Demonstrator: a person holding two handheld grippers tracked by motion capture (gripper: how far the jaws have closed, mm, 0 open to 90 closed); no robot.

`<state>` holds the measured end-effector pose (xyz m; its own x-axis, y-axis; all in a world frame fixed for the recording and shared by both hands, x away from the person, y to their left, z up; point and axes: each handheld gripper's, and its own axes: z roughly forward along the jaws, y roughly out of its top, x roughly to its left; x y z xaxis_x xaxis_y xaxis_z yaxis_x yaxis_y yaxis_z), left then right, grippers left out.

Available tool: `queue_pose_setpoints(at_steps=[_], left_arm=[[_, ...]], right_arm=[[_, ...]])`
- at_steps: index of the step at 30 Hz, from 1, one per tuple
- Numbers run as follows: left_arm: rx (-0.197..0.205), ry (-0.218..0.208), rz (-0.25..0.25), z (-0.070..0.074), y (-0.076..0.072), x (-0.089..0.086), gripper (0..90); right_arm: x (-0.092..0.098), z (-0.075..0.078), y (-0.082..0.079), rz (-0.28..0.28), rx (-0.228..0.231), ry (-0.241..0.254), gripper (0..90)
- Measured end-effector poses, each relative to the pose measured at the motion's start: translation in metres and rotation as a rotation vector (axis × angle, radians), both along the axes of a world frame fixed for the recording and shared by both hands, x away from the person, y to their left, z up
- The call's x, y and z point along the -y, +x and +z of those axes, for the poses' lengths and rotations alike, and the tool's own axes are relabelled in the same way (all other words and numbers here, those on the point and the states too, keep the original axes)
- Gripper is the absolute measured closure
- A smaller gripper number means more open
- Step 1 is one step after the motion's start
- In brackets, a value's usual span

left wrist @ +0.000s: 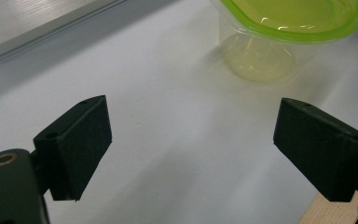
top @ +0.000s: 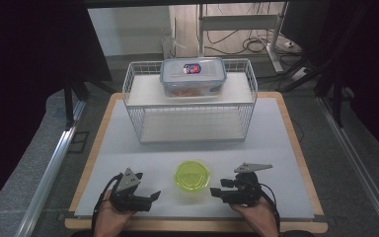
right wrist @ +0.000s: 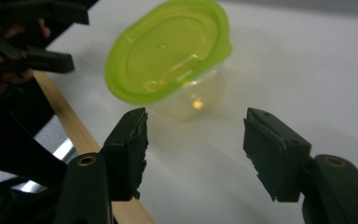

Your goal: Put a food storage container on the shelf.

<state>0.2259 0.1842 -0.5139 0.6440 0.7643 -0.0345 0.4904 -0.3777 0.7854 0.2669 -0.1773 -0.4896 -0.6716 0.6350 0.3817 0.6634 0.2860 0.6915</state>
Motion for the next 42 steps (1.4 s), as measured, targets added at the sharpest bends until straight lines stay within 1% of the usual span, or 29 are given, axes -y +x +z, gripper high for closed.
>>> queue_pose_setpoints(at_steps=[1,2,3,7,12,14,17,20,22,26,27,31,32,33,35,37,39,41,42], left_arm=[[0.001,0.002,-0.001,0.000,0.000,0.000,11.3],[0.002,0.004,-0.001,0.000,0.000,0.000,11.4],[0.002,0.005,-0.002,0.000,0.000,0.000,11.5],[-0.001,0.006,-0.004,-0.001,0.000,0.000,12.0],[-0.001,0.013,-0.010,-0.001,0.000,0.001,12.4],[-0.002,0.014,-0.012,-0.002,0.000,0.002,12.6],[-0.001,0.016,-0.015,-0.002,0.000,0.002,12.8],[-0.001,0.020,-0.017,-0.002,0.000,0.003,12.9],[-0.002,0.019,-0.019,-0.002,0.000,0.003,13.0],[0.000,0.023,-0.022,-0.002,0.000,0.003,13.3],[0.000,0.023,-0.022,-0.002,0.000,0.003,13.3],[0.001,0.026,-0.023,-0.002,0.000,0.003,13.4],[0.001,0.026,-0.023,-0.002,0.000,0.003,13.4],[0.002,0.028,-0.024,-0.002,0.000,0.004,13.5],[0.002,0.029,-0.024,-0.002,0.000,0.004,13.5],[0.003,0.028,-0.023,-0.002,0.000,0.003,13.5],[0.003,0.028,-0.022,-0.002,0.000,0.003,13.6],[0.003,0.029,-0.021,-0.003,0.000,0.003,13.6],[0.004,0.030,-0.021,-0.003,0.000,0.003,13.6]], right_arm=[[-0.002,0.000,0.001,-0.003,-0.007,0.015,41.3],[-0.004,0.000,0.003,-0.007,-0.023,0.028,42.0],[-0.007,-0.001,0.004,-0.006,-0.032,0.035,42.4],[-0.017,-0.003,0.011,-0.012,-0.050,0.027,43.3],[-0.026,-0.008,0.019,-0.016,-0.107,0.057,45.1],[-0.028,-0.009,0.021,-0.019,-0.125,0.059,46.4],[-0.028,-0.010,0.024,-0.030,-0.152,0.084,49.3],[-0.027,-0.013,0.027,-0.048,-0.185,0.105,53.1],[-0.026,-0.015,0.029,-0.051,-0.210,0.119,54.9],[-0.027,-0.017,0.033,-0.057,-0.227,0.130,62.0],[-0.027,-0.018,0.034,-0.061,-0.235,0.147,65.1],[-0.026,-0.018,0.038,-0.062,-0.249,0.171,70.8],[-0.026,-0.018,0.038,-0.062,-0.249,0.171,70.8],[-0.026,-0.019,0.040,-0.066,-0.257,0.187,73.8],[-0.026,-0.019,0.041,-0.068,-0.274,0.201,75.8],[-0.025,-0.020,0.042,-0.069,-0.277,0.207,76.7],[-0.025,-0.020,0.044,-0.060,-0.293,0.226,80.3],[-0.026,-0.020,0.044,-0.056,-0.288,0.224,80.7],[-0.027,-0.019,0.045,-0.055,-0.293,0.220,80.9]])
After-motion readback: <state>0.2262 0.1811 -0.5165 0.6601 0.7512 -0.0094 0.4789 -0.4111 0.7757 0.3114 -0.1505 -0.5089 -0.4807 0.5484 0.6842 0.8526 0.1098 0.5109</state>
